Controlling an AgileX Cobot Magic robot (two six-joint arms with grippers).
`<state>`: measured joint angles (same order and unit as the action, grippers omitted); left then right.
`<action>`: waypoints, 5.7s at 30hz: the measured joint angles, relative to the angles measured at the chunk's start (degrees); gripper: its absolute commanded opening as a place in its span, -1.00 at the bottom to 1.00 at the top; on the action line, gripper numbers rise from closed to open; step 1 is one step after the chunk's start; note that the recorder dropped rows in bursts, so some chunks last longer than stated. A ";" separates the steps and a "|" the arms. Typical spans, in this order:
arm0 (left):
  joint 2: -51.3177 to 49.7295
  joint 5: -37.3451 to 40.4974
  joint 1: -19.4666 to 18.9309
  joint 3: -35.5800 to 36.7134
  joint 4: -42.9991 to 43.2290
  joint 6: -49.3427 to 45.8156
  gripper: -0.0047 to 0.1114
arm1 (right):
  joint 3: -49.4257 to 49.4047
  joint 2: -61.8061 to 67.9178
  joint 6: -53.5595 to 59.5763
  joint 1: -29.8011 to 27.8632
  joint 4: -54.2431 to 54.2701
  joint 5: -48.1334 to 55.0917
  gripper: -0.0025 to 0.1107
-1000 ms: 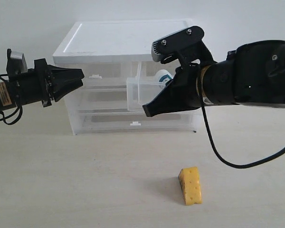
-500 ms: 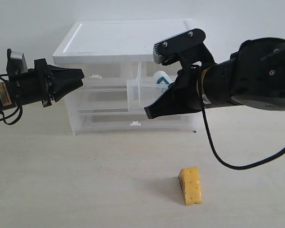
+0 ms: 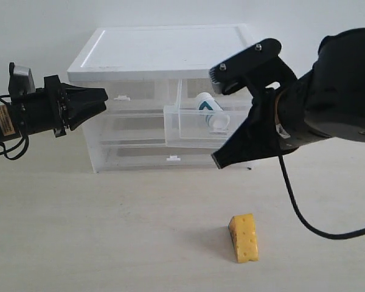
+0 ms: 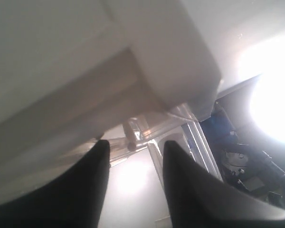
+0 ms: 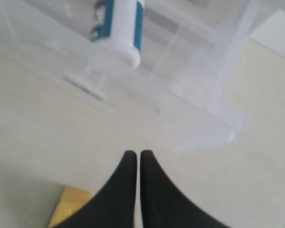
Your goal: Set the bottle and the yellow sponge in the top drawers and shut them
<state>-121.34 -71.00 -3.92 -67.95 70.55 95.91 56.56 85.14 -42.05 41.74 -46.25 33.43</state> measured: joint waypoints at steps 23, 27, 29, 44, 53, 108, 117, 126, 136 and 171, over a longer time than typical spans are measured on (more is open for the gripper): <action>0.00 0.11 0.00 0.00 0.12 0.00 -0.29 | 5.05 9.71 -23.98 0.09 -31.75 4.23 -0.96; 0.00 0.11 0.00 0.00 0.23 0.00 -0.29 | 5.70 12.97 -31.05 0.09 -39.41 3.10 -0.96; 0.00 0.11 0.00 0.00 0.23 0.00 -0.29 | 6.85 14.93 -33.82 0.09 -42.77 3.34 -0.96; 0.00 0.11 0.00 0.00 0.23 0.00 -0.29 | 11.65 21.13 -53.61 -12.04 -51.03 -15.74 -0.96; 0.00 0.11 0.00 0.00 0.23 -1.75 -0.29 | 13.05 21.46 -57.55 -13.13 -51.94 -23.61 -0.96; -0.53 3.88 5.66 -1.37 -3.29 -2.35 -0.29 | 13.95 21.58 -56.11 -13.67 -52.73 -27.59 -0.96; -0.53 5.63 5.93 -1.04 -3.72 -2.76 -0.85 | 13.95 21.58 -56.11 -13.67 -52.83 -27.77 -0.96; -0.53 3.01 5.93 2.72 -7.15 -4.36 -0.85 | 13.97 21.58 -56.11 -13.67 -53.07 -27.86 -0.96; 0.48 1.88 5.82 8.92 -7.75 -6.33 -0.85 | 13.97 21.58 -56.24 -13.67 -53.07 -27.86 -0.96; 0.70 5.25 6.62 3.47 -9.99 -3.68 -0.85 | 14.19 21.71 -55.64 -13.87 -53.27 -29.18 -0.96</action>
<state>-120.64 -65.75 2.70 -64.48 60.56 92.23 70.75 106.85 -97.68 27.87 -99.51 4.25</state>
